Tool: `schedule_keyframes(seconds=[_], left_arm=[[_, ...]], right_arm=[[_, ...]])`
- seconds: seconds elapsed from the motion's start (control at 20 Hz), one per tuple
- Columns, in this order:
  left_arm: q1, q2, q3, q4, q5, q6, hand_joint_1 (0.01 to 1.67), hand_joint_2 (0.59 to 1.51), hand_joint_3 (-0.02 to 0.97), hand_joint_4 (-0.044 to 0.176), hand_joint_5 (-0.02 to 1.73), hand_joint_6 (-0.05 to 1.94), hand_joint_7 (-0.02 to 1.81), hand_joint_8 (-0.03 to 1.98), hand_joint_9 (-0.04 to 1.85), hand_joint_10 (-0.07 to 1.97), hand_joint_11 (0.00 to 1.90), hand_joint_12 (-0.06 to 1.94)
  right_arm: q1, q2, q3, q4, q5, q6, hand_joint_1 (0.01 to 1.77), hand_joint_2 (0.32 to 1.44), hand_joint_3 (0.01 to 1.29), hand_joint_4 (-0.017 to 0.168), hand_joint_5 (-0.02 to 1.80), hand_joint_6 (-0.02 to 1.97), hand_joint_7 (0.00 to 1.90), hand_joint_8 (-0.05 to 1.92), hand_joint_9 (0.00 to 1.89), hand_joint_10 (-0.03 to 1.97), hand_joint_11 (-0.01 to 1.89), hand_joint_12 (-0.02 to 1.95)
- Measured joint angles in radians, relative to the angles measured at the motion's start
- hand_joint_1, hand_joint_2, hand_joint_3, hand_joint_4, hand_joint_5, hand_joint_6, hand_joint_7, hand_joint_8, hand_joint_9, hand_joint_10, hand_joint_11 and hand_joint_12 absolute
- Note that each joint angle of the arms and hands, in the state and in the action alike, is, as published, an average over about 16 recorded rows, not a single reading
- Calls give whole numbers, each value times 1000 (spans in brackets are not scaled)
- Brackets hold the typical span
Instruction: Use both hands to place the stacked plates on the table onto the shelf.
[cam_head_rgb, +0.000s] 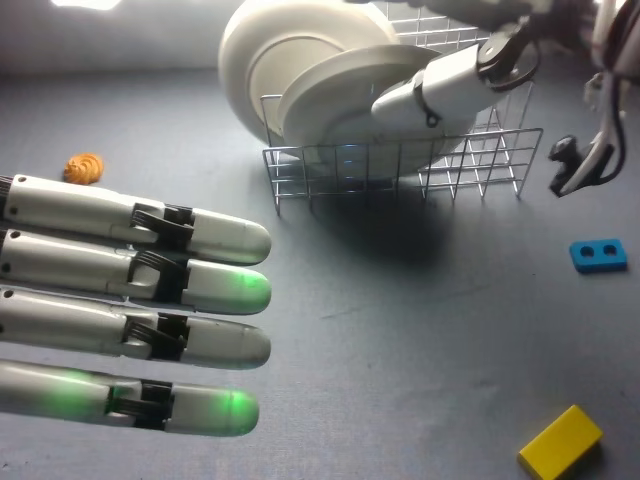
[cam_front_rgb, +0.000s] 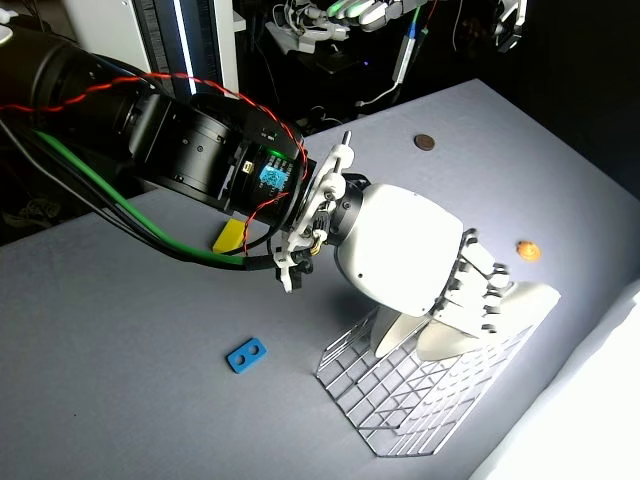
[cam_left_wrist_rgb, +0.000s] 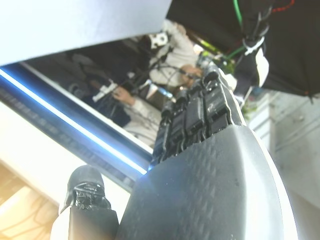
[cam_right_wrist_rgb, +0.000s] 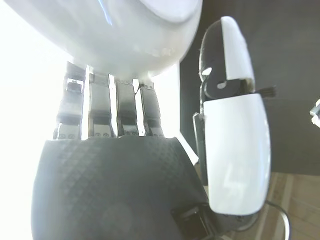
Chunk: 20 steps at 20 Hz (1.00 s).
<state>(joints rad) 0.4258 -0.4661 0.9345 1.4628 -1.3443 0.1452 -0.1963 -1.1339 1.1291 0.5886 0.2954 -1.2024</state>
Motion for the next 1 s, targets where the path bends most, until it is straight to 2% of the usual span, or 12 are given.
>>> schedule_keyframes(seconds=[0.3, 0.6, 1.0], left_arm=[[-5, 5, -6, -3, -3, -8, 13, 1140, -9, 3, 46, 7, 51, 9, 35, -57, 24, 34], [-10, 9, -10, 8, -7, -15, 13, 1140, -9, 3, 84, 7, 101, 9, 80, -57, 21, 132], [-13, 10, -11, 27, -4, -16, 13, 1130, -7, 3, 138, 7, 161, 9, 140, -58, 17, 291]], right_arm=[[23, 100, -87, -55, -4, -10, 945, 1022, 13, -3, 237, 38, 213, 17, 126, 124, 11, 716], [17, 218, -186, -144, 4, -20, 893, 1012, 13, -3, 204, 38, 197, 16, 148, 84, 11, 745], [-43, 360, -289, -290, 35, -20, 816, 1001, 13, -2, 162, 39, 193, 16, 181, 47, 10, 888]])
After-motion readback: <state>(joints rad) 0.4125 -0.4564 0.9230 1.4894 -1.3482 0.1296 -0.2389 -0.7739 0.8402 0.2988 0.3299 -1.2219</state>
